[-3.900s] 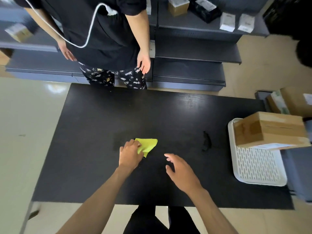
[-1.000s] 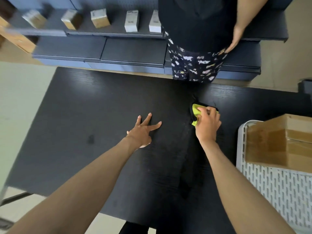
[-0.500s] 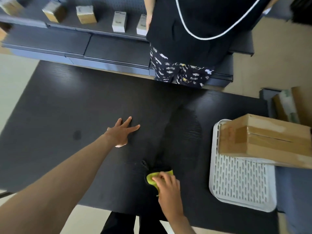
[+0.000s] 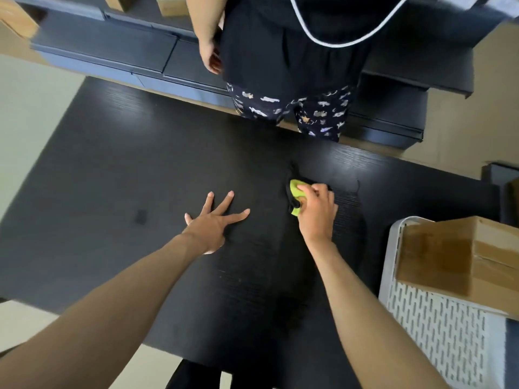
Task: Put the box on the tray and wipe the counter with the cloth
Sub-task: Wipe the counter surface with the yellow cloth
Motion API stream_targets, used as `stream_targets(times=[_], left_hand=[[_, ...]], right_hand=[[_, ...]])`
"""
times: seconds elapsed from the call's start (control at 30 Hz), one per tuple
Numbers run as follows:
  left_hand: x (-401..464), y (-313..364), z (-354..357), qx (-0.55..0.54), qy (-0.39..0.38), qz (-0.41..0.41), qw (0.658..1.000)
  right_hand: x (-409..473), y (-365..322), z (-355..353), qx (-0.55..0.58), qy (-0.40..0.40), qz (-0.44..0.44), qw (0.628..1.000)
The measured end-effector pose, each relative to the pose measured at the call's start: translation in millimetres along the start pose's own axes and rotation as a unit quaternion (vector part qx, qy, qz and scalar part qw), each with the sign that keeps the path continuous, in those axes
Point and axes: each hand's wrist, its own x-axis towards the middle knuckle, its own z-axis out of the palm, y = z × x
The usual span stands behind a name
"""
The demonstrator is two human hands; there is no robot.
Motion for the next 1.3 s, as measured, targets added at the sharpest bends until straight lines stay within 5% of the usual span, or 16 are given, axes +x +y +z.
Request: stream_targets(times=[0.2, 0.7, 1.3], left_hand=[[1, 0, -1, 0.005, -0.012, -0.002, 1.000], [-20, -20, -6, 0.087, -0.027, 0.042, 0.995], [-16, -37, 10, -0.030, 0.015, -0.011, 0.999]], right_hand=[[13, -5, 15, 0.020, 0.038, 0.006, 0.999], [-244, -43, 35, 0.003, -0.094, -0.047, 0.994], [45, -55, 24, -0.027, 0.011, -0.023, 0.999]])
